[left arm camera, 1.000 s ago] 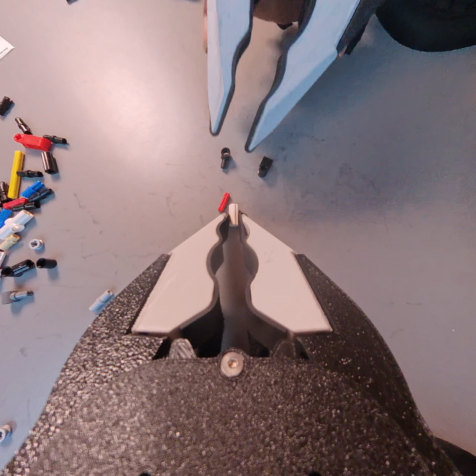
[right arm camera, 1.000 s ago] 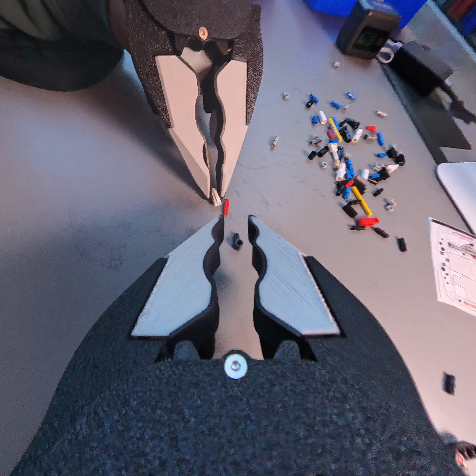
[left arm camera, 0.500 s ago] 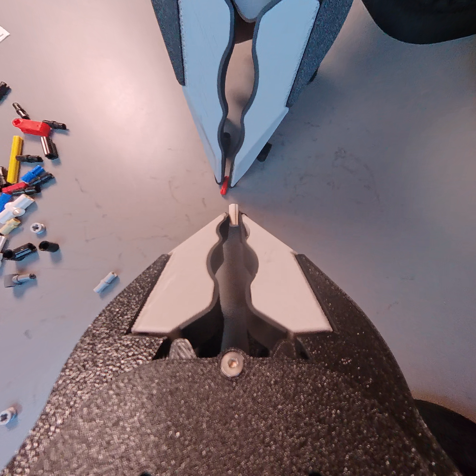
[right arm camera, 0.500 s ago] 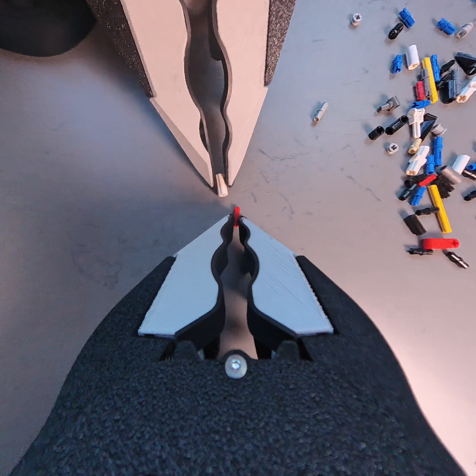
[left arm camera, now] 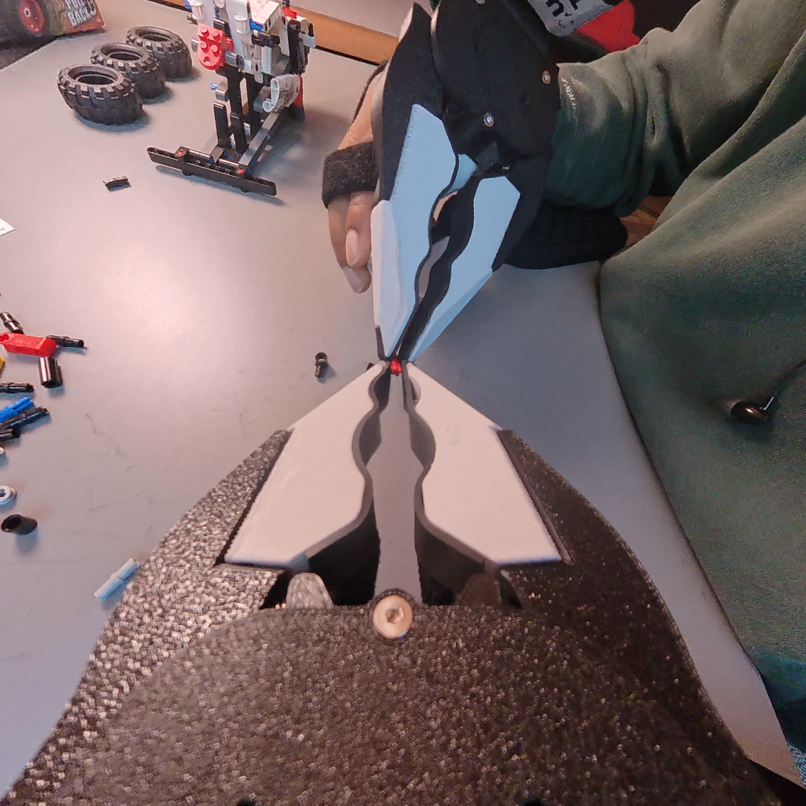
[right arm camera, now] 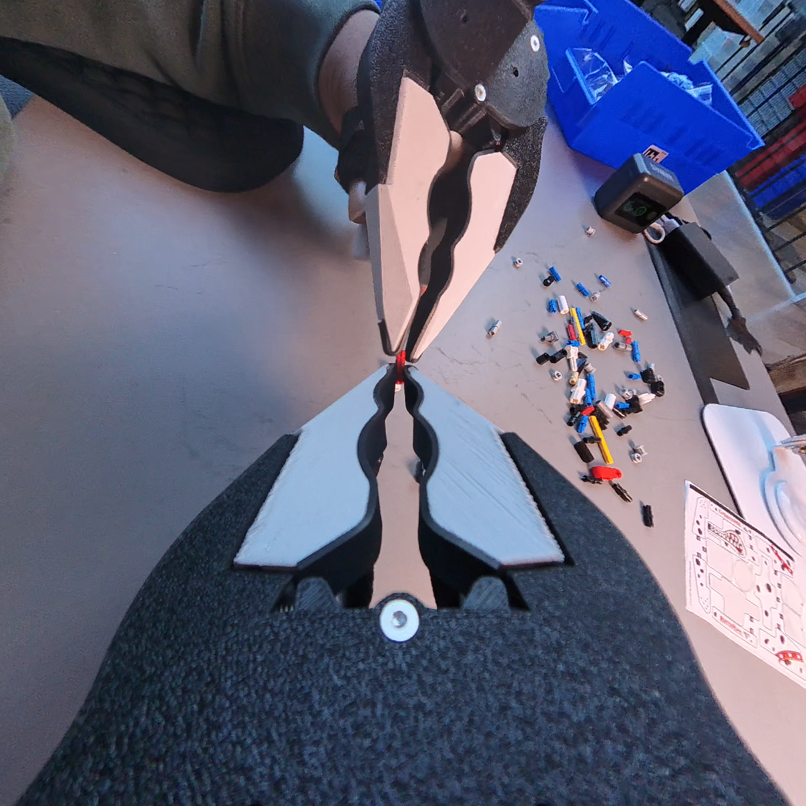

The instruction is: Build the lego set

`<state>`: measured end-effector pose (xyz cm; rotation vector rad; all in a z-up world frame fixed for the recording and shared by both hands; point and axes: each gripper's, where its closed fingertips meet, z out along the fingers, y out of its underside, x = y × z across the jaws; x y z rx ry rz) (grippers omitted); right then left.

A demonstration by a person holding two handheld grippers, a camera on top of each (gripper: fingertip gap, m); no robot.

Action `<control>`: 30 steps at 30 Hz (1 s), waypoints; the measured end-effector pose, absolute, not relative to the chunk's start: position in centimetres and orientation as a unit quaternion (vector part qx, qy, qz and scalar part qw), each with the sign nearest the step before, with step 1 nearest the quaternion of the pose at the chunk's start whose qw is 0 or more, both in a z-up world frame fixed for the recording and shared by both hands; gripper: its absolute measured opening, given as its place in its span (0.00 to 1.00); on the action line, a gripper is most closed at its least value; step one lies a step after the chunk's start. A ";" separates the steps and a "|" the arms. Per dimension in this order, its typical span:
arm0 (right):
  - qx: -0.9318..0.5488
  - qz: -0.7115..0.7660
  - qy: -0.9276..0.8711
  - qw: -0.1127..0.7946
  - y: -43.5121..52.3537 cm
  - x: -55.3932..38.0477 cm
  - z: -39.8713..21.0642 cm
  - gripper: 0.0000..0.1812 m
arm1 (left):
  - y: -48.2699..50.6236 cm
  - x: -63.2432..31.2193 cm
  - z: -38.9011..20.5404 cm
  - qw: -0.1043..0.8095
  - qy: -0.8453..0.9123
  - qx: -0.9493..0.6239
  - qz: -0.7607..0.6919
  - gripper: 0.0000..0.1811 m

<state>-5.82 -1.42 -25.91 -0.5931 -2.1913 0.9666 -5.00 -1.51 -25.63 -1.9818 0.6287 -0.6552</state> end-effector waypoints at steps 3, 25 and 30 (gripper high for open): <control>-0.219 0.367 -0.838 0.339 -1.5 -5.6 -25.7 0.02 | -1.6 -4.8 -25.5 0.462 0.254 -0.803 -0.278 0.02; -0.275 0.619 -0.690 0.255 -2.7 -4.5 -19.1 0.02 | -2.5 -3.6 -18.9 0.593 0.269 -0.686 -0.324 0.02; -0.285 0.604 -0.700 0.253 -2.1 -4.8 -19.9 0.02 | -2.1 -4.2 -19.8 0.574 0.254 -0.710 -0.320 0.04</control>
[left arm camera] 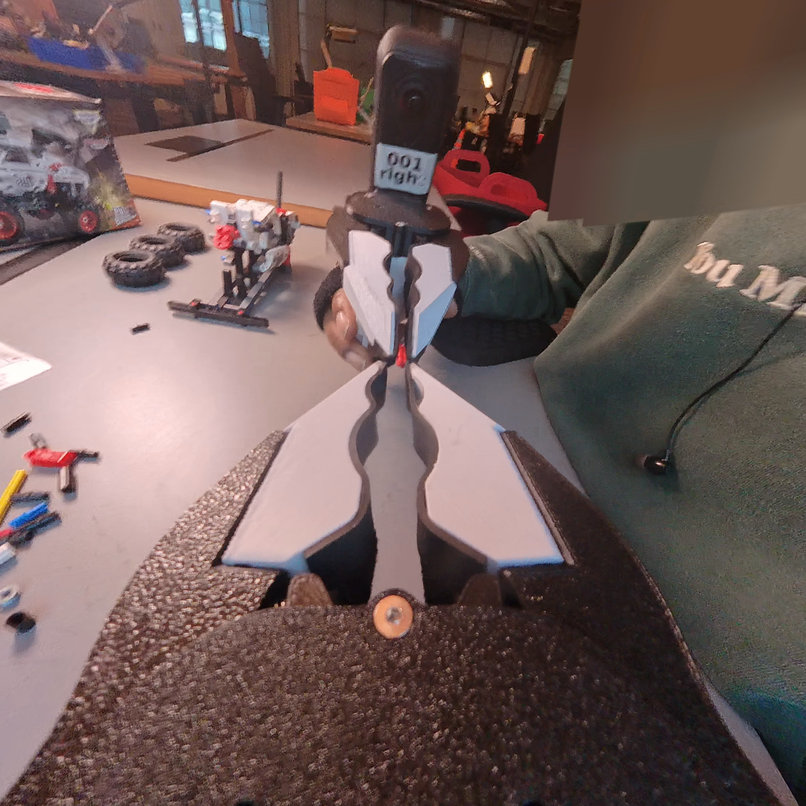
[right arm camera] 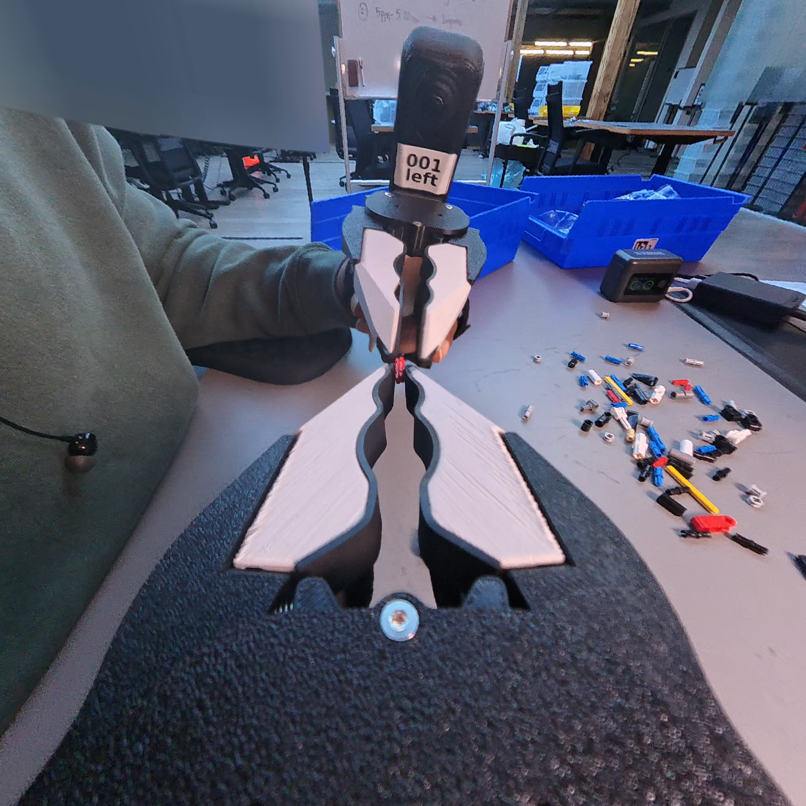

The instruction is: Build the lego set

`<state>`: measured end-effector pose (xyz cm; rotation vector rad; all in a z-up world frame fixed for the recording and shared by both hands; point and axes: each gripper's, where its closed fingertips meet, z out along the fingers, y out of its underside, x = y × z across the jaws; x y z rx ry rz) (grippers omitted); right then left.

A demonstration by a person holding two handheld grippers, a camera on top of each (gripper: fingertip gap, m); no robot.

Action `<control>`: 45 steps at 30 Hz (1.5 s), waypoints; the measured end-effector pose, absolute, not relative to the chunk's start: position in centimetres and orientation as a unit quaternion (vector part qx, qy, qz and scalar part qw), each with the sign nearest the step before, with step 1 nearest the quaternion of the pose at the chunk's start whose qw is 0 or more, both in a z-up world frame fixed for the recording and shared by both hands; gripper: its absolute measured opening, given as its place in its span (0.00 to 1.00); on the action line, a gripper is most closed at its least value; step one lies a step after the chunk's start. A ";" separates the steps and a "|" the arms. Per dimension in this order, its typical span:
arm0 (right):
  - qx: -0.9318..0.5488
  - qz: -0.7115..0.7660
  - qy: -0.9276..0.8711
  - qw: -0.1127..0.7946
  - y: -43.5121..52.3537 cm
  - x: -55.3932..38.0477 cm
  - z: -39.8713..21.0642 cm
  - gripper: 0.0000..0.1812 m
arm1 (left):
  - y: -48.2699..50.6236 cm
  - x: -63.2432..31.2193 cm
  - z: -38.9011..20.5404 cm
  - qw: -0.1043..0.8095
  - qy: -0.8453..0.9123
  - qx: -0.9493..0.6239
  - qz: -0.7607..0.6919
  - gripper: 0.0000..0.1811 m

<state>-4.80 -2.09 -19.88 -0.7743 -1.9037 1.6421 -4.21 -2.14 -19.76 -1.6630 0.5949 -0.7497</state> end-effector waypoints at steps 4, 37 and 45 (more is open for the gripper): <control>-0.321 0.554 -0.719 0.270 0.6 -5.4 -21.6 0.02 | -1.8 -6.9 -24.2 0.493 0.242 -0.801 -0.237 0.13; -0.320 0.526 -0.758 0.217 -0.6 -4.4 -24.9 0.02 | -0.9 -4.2 -25.4 0.499 0.292 -0.784 -0.226 0.03; -0.377 0.541 -0.734 0.164 -0.4 -4.8 -25.0 0.02 | -0.7 -4.4 -25.4 0.507 0.322 -0.786 -0.145 0.03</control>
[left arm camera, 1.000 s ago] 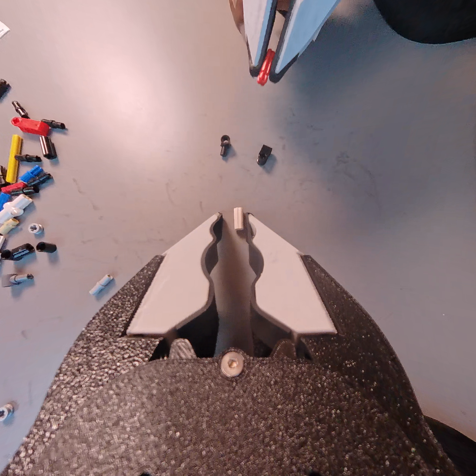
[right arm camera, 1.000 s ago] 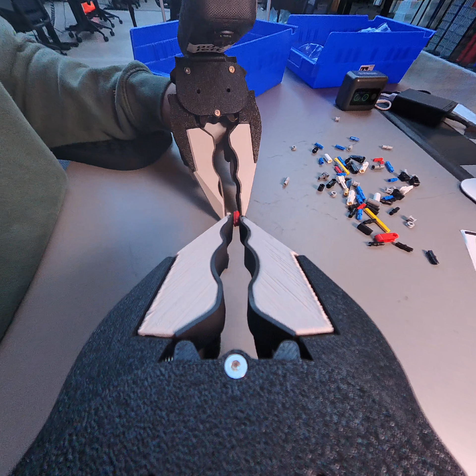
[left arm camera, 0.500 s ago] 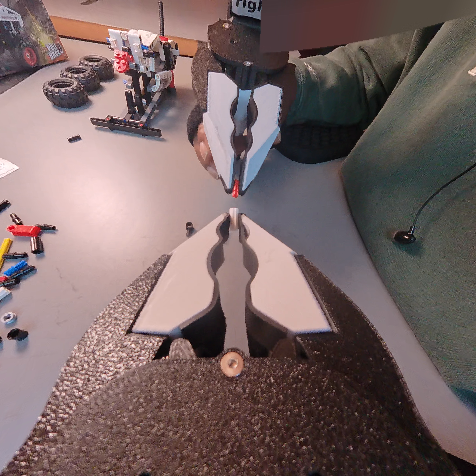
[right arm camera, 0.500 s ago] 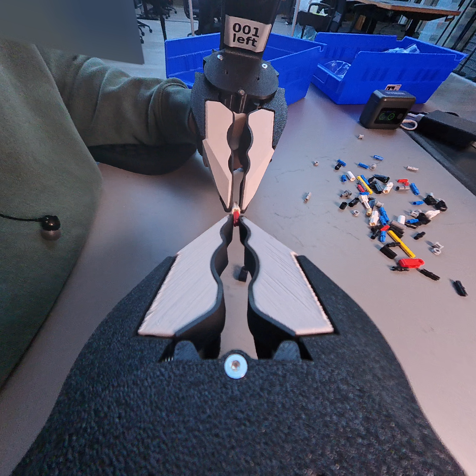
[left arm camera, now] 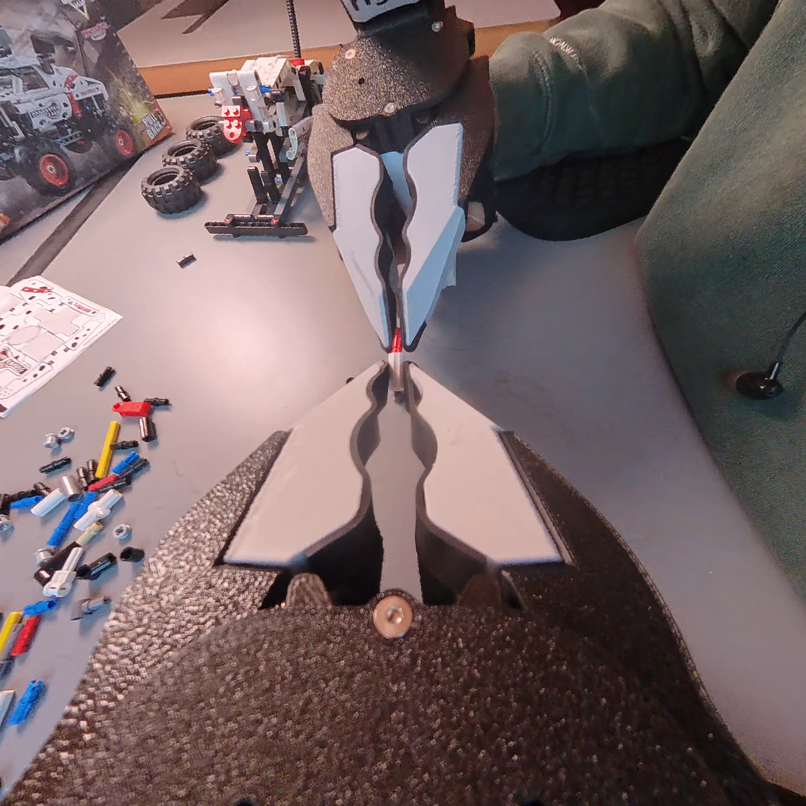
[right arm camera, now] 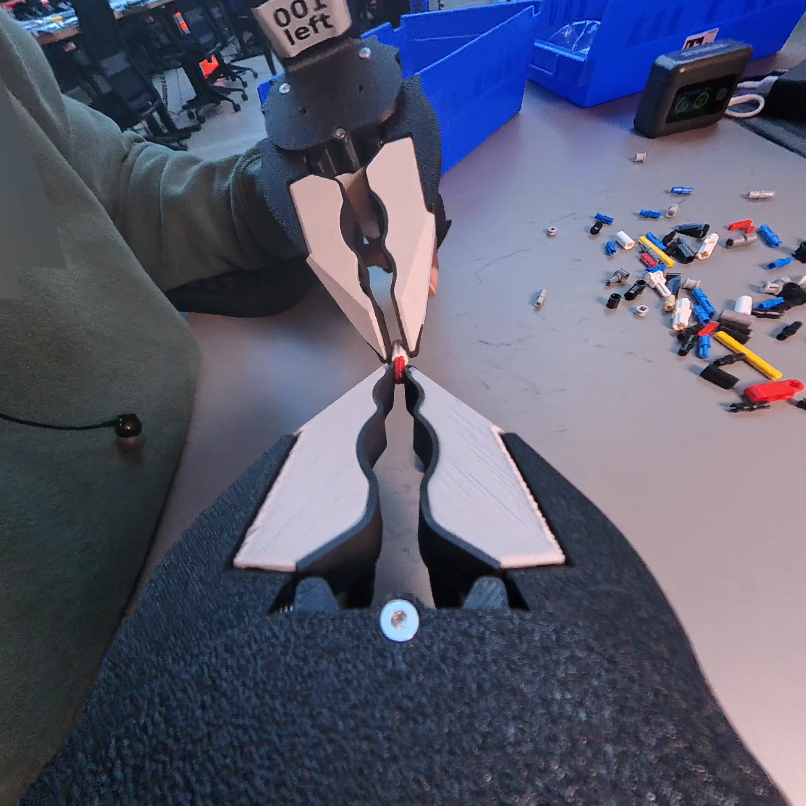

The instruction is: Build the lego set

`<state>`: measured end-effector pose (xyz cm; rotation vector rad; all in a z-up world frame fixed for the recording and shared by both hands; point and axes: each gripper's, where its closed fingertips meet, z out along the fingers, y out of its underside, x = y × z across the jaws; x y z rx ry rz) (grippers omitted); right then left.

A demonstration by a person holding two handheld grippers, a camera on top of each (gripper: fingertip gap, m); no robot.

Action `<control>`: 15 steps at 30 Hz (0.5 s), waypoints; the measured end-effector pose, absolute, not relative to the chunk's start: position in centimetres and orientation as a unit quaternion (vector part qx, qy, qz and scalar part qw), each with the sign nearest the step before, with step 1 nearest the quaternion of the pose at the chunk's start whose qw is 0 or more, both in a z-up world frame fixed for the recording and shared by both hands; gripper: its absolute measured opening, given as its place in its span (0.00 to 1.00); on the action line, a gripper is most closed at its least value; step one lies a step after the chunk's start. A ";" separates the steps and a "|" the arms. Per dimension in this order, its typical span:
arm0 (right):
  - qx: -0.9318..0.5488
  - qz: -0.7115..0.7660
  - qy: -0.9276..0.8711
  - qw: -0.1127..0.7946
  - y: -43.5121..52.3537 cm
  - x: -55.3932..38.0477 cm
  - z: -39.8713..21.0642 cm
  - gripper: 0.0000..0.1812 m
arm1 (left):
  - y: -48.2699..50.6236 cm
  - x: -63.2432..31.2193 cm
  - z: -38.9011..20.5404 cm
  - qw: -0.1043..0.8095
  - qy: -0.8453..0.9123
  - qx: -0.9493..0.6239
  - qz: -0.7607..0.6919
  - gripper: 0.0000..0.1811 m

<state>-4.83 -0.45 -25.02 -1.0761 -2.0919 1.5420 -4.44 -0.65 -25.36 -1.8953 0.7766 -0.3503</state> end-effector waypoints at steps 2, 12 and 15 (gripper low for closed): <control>-0.394 0.542 -0.728 0.145 -0.5 -4.8 -25.2 0.02 | -0.6 -4.5 -25.5 0.505 0.334 -0.787 -0.121 0.03; -0.441 0.524 -0.725 0.077 -1.0 -4.3 -26.6 0.01 | -0.9 -3.9 -26.8 0.474 0.374 -0.793 -0.075 0.03; -0.454 0.516 -0.722 0.082 -0.8 -4.6 -27.1 0.01 | -0.7 -4.1 -27.3 0.463 0.374 -0.801 -0.065 0.03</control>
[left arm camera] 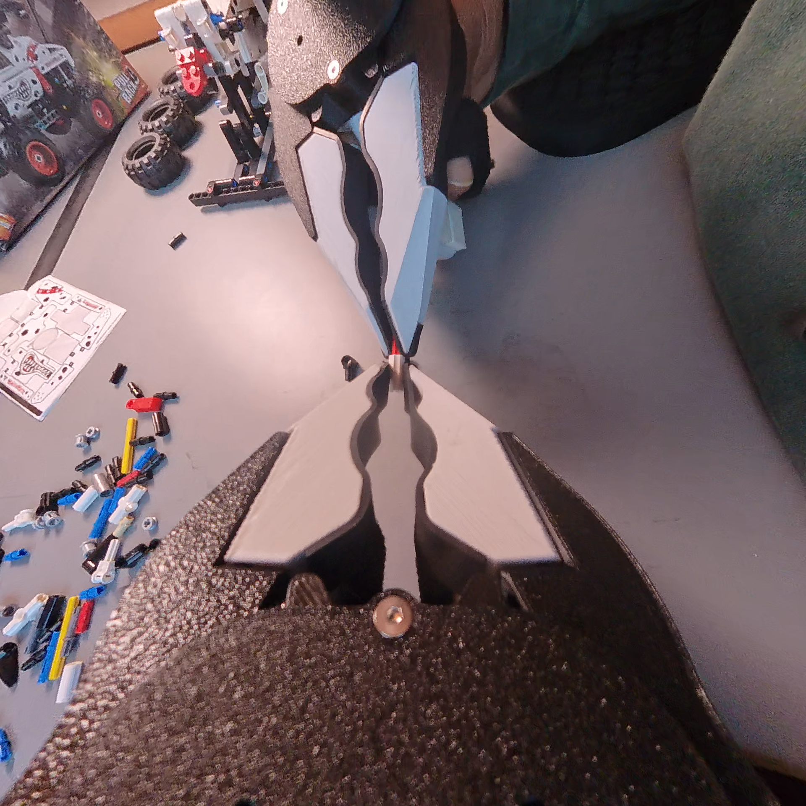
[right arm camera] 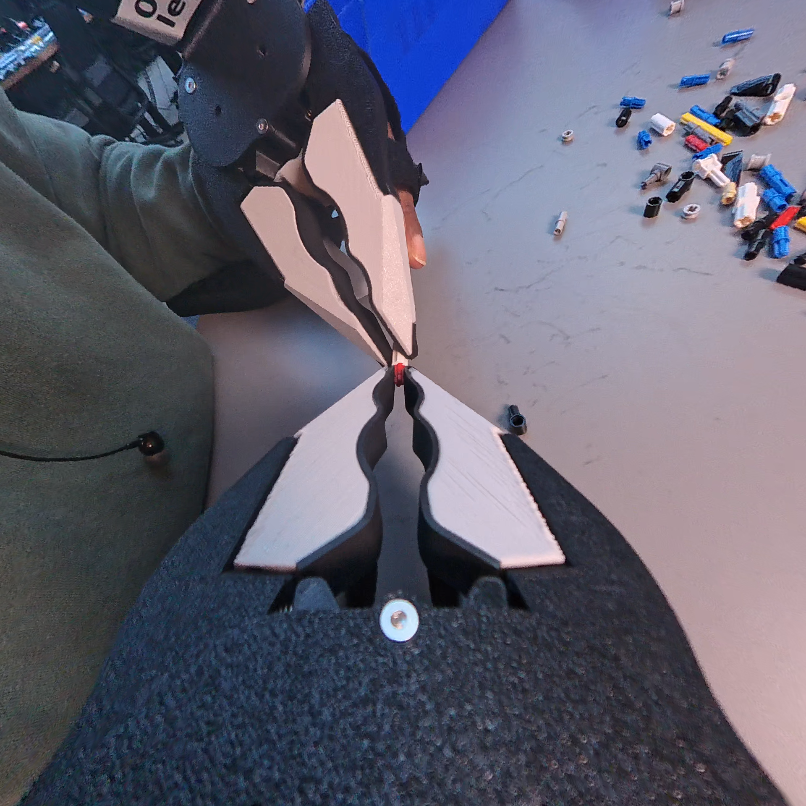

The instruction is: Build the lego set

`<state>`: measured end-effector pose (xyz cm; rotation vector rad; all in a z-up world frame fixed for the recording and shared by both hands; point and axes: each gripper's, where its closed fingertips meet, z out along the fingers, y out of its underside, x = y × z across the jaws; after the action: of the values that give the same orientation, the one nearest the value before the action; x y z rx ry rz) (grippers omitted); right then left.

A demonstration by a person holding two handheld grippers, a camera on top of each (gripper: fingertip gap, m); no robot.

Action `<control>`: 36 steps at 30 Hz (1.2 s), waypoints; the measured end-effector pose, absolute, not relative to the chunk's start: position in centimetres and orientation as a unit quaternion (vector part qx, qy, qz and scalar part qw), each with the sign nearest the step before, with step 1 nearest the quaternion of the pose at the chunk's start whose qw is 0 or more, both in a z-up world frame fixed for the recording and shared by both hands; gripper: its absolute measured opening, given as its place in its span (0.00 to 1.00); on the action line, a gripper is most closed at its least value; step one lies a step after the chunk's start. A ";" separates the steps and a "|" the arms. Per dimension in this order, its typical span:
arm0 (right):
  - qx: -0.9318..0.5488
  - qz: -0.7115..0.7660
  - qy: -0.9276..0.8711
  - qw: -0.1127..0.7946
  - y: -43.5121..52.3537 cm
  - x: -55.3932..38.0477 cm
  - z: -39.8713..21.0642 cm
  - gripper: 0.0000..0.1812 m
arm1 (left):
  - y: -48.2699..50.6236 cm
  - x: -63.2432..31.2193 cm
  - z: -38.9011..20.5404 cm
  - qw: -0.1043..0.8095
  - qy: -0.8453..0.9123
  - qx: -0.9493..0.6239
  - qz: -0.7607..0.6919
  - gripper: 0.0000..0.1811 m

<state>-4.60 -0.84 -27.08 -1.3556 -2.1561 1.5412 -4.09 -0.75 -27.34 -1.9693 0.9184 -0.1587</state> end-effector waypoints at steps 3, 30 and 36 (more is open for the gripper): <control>-0.459 0.518 -0.718 0.079 -0.8 -4.7 -27.2 0.01 | -0.7 -4.2 -27.5 0.463 0.366 -0.804 -0.072 0.02; -0.280 0.375 -0.703 0.536 1.8 -7.7 -19.9 0.15 | 1.7 -5.7 -19.2 0.537 -0.051 -0.645 -0.542 0.03; -0.254 0.349 -0.709 0.558 1.6 -7.6 -19.5 0.15 | 1.6 -5.4 -18.8 0.521 -0.078 -0.613 -0.589 0.03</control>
<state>-7.56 1.55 -19.46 -0.5989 -1.6715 0.8232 -5.39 1.61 -18.84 -1.4683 -0.1873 -1.4124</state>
